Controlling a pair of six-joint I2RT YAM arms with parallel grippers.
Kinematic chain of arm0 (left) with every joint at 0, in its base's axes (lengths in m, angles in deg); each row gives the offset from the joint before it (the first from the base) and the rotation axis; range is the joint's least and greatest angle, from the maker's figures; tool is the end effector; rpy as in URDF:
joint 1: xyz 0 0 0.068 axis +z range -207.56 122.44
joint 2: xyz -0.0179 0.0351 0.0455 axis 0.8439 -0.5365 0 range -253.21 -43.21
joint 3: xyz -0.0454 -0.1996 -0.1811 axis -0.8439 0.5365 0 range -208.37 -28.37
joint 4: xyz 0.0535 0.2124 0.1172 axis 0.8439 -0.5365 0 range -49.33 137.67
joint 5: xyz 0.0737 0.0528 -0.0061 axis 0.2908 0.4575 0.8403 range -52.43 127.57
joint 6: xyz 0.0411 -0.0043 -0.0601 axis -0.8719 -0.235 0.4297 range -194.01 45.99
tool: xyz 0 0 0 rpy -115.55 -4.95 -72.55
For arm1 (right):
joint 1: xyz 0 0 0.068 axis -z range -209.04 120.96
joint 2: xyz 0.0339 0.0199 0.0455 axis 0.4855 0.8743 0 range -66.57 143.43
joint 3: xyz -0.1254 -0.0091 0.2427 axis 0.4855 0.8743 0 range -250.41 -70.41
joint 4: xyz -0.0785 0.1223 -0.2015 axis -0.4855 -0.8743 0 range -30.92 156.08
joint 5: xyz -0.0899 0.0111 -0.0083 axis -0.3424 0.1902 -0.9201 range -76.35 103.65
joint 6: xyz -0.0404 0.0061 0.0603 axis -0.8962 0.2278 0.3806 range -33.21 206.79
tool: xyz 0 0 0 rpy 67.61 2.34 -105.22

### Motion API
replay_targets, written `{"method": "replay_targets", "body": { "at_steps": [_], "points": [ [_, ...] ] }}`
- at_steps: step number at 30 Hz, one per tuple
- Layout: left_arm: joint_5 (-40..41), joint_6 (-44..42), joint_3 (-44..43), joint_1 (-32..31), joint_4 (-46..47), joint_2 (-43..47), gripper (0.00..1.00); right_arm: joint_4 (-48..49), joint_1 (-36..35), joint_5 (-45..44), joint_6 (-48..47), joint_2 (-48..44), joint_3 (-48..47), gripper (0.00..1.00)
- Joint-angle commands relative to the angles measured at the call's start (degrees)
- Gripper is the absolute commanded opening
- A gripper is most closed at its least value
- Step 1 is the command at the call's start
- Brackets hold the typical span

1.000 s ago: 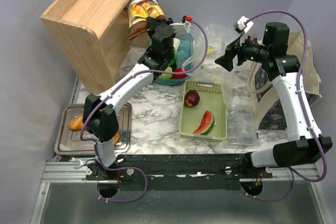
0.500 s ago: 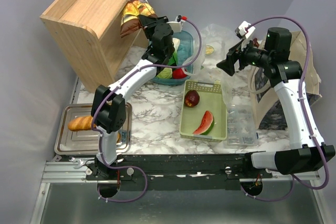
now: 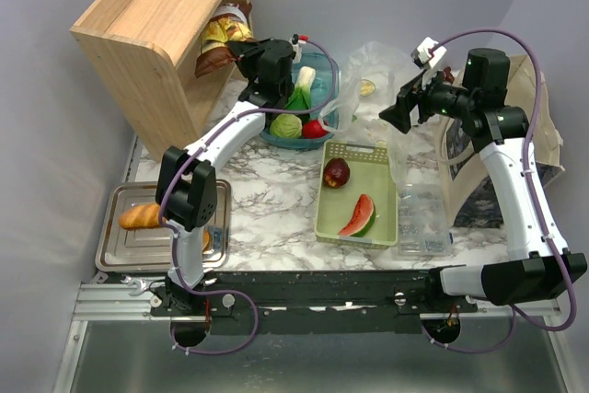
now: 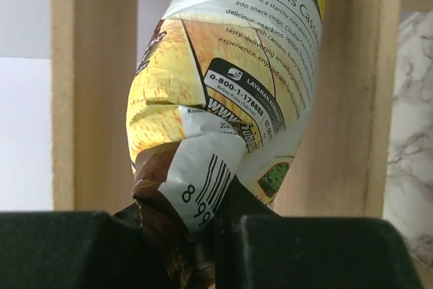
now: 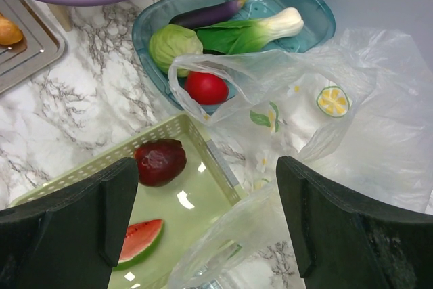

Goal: Untie the knot of the grocery bags and take out the mixed food

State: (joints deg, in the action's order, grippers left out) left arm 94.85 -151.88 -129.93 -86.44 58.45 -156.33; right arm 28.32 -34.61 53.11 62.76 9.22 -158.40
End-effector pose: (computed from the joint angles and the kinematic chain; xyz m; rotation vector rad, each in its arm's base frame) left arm 0.4354 -0.1818 0.3678 0.7537 1.6118 1.4190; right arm 0.2721 0.0651 0.4253 -0.8968 1.7201 0.4784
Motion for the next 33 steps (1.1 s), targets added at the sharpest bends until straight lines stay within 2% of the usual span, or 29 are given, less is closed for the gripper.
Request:
{"method": "replay_targets", "body": {
  "at_steps": [1,6,12,17,22,30,31,32,33],
  "points": [
    [5.57,5.75,-0.5,1.4,-8.73,-0.04,0.0,0.23,0.03,-0.68,0.2,-1.04,1.28,0.89],
    [6.6,1.13,1.87,1.63,-5.25,0.21,0.0,0.38,0.03,-1.03,0.45,-1.05,1.51,0.89],
    [6.35,1.62,5.44,2.94,-6.74,3.03,0.0,0.36,0.03,-1.51,0.22,-1.87,2.43,0.89],
    [5.42,-1.78,5.59,5.19,-2.76,2.1,0.0,0.4,-0.02,-0.72,0.56,-1.57,2.66,0.89],
    [3.7,-7.8,5.07,4.36,3.76,-0.58,0.08,0.38,0.03,-0.23,0.73,-0.74,2.01,0.89],
    [2.72,-3.2,4.36,0.57,-2.44,-1.01,0.13,-0.38,0.03,-1.12,-0.04,-1.54,2.4,0.89],
    [2.83,-2.67,4.19,0.58,-3.23,-1.29,0.17,-0.45,0.03,-1.27,-0.2,-1.73,2.51,0.89],
    [2.94,-1.78,3.92,0.66,-5.12,-1.39,0.3,-0.6,0.03,-1.4,-0.38,-1.87,2.51,0.89],
    [2.79,-0.5,3.83,0.63,-6.62,-1.25,0.55,-0.69,0.03,-1.49,-0.49,-1.95,2.6,0.89]
  ]
}}
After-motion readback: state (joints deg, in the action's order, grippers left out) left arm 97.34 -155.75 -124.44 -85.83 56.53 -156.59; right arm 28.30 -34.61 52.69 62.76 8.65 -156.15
